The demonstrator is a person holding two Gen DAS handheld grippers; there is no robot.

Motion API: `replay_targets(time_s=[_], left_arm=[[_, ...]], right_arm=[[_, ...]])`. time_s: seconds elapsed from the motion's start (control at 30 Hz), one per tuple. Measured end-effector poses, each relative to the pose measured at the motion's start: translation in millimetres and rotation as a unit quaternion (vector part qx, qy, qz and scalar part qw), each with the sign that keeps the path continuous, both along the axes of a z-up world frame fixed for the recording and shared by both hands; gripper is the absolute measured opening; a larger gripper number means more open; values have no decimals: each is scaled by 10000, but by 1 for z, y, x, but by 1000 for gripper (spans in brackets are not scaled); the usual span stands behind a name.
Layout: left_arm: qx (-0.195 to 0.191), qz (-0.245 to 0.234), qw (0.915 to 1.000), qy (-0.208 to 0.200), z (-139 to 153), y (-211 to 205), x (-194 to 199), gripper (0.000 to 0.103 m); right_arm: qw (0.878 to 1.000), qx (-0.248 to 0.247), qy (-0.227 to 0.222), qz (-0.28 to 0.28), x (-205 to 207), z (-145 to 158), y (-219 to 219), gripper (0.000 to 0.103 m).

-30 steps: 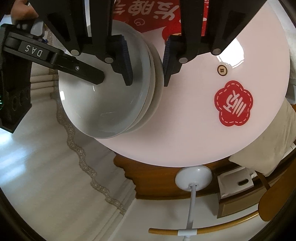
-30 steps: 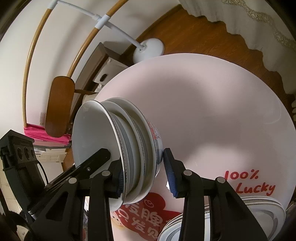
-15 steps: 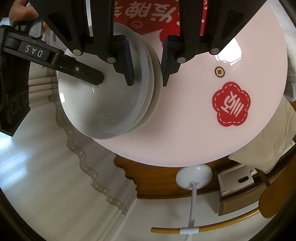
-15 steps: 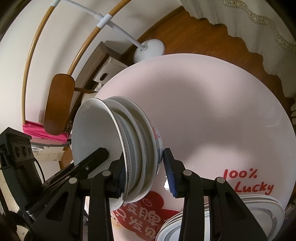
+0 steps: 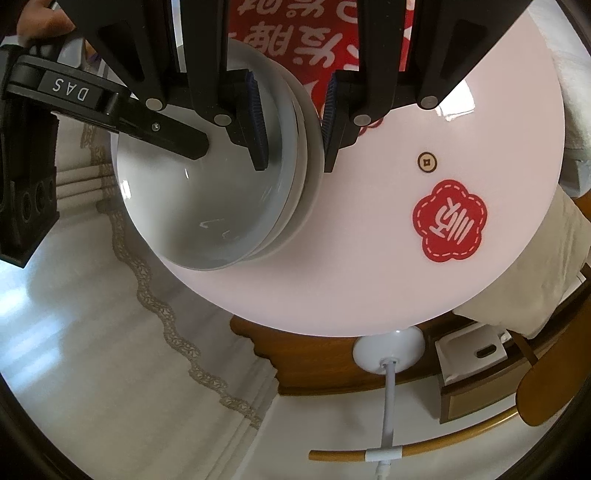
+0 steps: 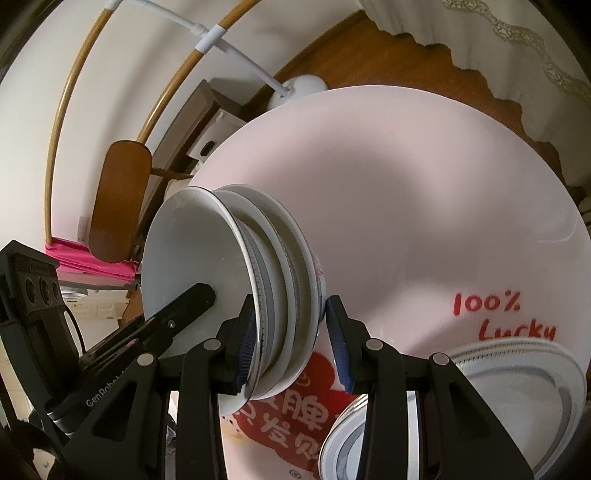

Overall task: Organize plates and bowls
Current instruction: 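Lift the bowl stack with both grippers and carry it over the plate stack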

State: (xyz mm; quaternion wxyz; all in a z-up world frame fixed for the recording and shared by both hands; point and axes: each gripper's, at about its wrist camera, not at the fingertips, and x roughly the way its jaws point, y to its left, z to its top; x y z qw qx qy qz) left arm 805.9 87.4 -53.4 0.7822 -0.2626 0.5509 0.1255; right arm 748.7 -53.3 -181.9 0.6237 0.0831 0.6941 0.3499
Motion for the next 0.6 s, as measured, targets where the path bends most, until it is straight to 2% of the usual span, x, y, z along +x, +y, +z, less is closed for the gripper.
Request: replay_targets(time_s=[0.27,0.6], left_arm=[[56,-5,9999,-113,21,-9,-27,23],[158,-361,9987,-326,56,-37,-61,23]], right_arm=[[9999,60,-70,-77,-21,13,-11,37],[9990,134,-242,-363,-53,42,-44,37]])
